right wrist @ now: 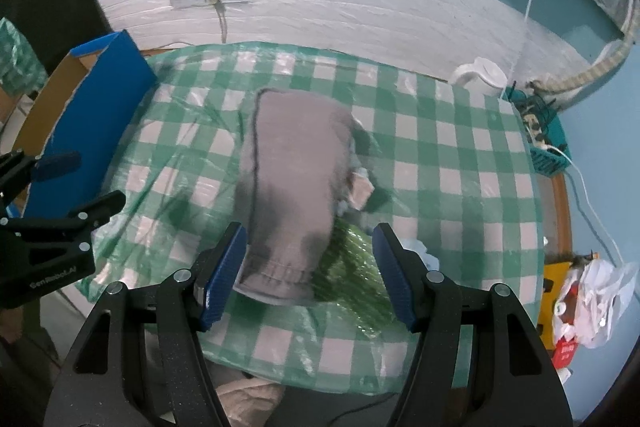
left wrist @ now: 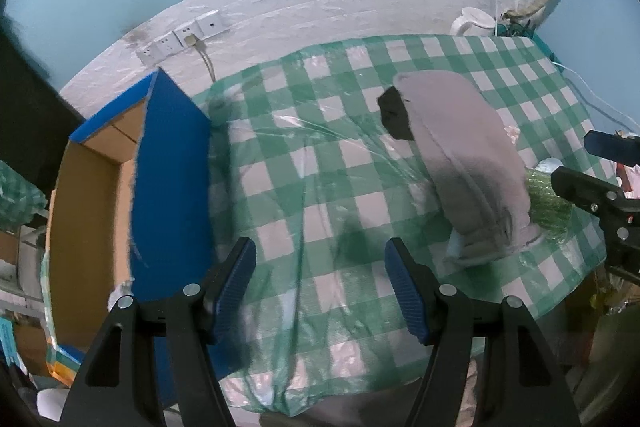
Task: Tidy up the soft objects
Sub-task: 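Move both open tools back toward the grey towel and green scrubber, then lower the left tool onto the grey towel while the right tool approaches the green scrubber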
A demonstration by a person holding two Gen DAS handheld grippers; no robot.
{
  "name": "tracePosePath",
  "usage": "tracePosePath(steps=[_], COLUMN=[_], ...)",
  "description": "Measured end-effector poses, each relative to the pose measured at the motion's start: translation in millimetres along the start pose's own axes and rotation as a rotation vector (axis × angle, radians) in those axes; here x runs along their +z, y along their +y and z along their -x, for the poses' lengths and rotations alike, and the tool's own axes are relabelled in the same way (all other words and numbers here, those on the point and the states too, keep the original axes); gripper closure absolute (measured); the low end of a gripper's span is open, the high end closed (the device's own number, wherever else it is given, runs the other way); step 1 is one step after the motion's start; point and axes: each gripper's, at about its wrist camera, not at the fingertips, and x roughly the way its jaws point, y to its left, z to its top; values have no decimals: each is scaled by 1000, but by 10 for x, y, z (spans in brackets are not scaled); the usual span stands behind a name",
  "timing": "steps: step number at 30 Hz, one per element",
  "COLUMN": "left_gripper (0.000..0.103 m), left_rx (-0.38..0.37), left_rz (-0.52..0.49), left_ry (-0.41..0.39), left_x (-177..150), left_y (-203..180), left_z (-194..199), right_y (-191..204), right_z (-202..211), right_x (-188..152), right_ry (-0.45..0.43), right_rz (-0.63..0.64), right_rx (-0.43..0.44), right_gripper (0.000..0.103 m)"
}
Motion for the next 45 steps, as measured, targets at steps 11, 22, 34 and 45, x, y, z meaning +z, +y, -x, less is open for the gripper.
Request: tracePosePath(steps=[11,22,34,45], left_gripper=[28,27,24,52], left_rx=[-101,-169,-264,-271], left_rz=[26,43,63,-4], left_ry=[59,85,159,219], left_x=[166,293,335,357], left_y=[-350,-603,-831,-1117], left_z=[-260,-377,-586,-847], right_y=[-264,-438,-481,-503], right_z=[-234,-394,-454,-600], right_x=[-89,-209,-267,-350], right_ry=[59,108,133,178], right_rz=[-42,-61,-53,-44], right_rx=[-44,-82,-92,-108], right_gripper=[38,38,38,38])
